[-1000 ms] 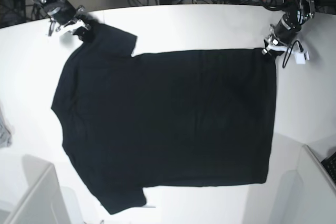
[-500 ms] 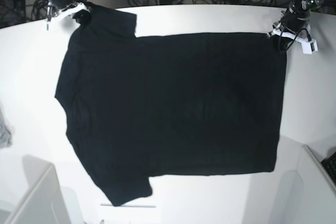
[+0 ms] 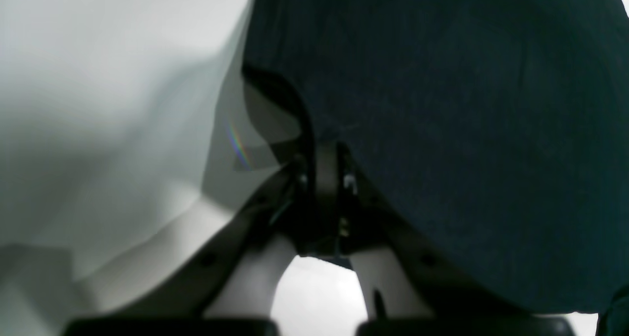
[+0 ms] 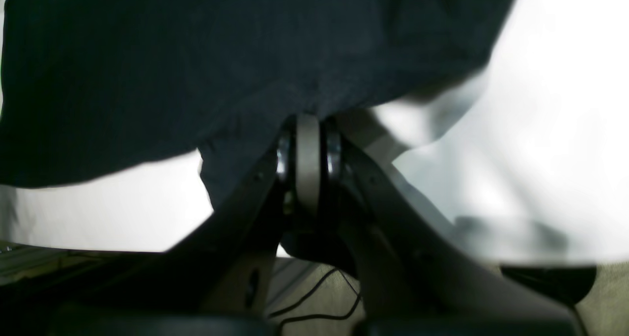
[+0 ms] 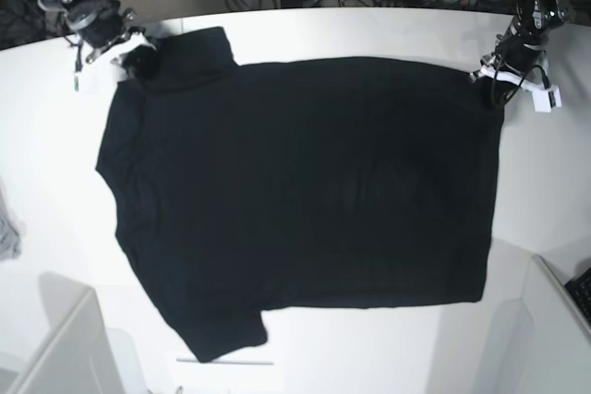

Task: Fold the T-shirt properly
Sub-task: 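Grasp the shoulder corners with both grippers and pull them apart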

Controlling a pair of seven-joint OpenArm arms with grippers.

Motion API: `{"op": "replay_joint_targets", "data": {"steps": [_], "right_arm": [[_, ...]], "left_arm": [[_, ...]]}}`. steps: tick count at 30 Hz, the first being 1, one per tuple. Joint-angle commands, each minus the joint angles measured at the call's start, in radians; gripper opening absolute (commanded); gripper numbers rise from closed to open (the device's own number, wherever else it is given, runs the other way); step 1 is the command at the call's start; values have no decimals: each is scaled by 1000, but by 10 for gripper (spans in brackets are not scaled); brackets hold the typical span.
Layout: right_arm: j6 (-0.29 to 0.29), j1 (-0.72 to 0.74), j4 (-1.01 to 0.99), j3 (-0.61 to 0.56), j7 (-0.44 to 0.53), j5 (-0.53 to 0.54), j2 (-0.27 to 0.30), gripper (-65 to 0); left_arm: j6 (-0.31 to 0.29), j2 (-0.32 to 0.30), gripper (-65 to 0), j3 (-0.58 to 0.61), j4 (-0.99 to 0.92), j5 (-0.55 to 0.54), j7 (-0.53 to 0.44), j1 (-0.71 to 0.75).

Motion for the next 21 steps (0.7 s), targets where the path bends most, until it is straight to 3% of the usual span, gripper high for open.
{"op": "replay_joint_targets", "data": {"steps": [1,6,11,21], "right_arm": [[5,14,19,5,4,16,8,-650],[-4,100,19,5,-51,16,8,-650],[-71,173,19,2,-74,16,14,-650],[-73,324,14,5,-177,15,60,-650]], "left_arm": [[-6,-10,-650,-10,30,-11,-4,-14],[-2,-1,-650,-10,54,-11,28,-64],[-1,10,-650,-12,47,-9,51,-107],[-1,11,-650,-10,2,-11,51,-173]]}}
